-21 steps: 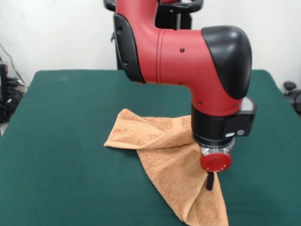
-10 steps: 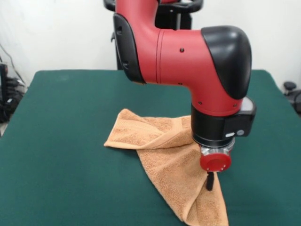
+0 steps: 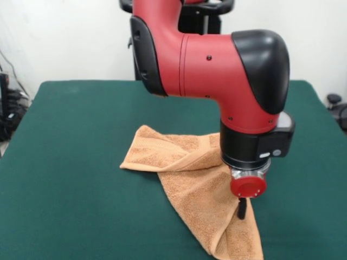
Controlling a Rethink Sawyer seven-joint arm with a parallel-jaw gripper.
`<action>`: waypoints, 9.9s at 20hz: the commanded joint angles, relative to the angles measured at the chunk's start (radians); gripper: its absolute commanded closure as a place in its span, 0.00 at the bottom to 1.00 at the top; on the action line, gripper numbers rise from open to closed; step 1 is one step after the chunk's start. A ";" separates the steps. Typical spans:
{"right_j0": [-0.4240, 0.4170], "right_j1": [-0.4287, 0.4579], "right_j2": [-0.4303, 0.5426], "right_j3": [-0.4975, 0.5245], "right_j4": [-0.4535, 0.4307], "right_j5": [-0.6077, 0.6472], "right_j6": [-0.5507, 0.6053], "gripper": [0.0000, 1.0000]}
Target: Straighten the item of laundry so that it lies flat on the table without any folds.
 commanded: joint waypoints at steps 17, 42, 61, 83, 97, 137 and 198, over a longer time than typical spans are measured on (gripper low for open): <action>-0.040 -0.032 0.160 0.259 -0.034 0.002 -0.051 0.00; 0.044 -0.004 0.115 0.201 0.010 0.003 0.045 0.00; 0.046 -0.130 0.118 0.208 0.063 0.166 0.076 0.00; 0.063 -0.150 0.095 0.253 0.046 0.168 0.085 0.00; 0.066 -0.193 0.082 0.349 0.058 0.192 0.085 0.00; 0.186 -0.149 -0.141 0.302 0.134 0.218 0.319 0.00; 0.391 -0.005 -0.403 0.271 0.622 -0.116 0.360 0.00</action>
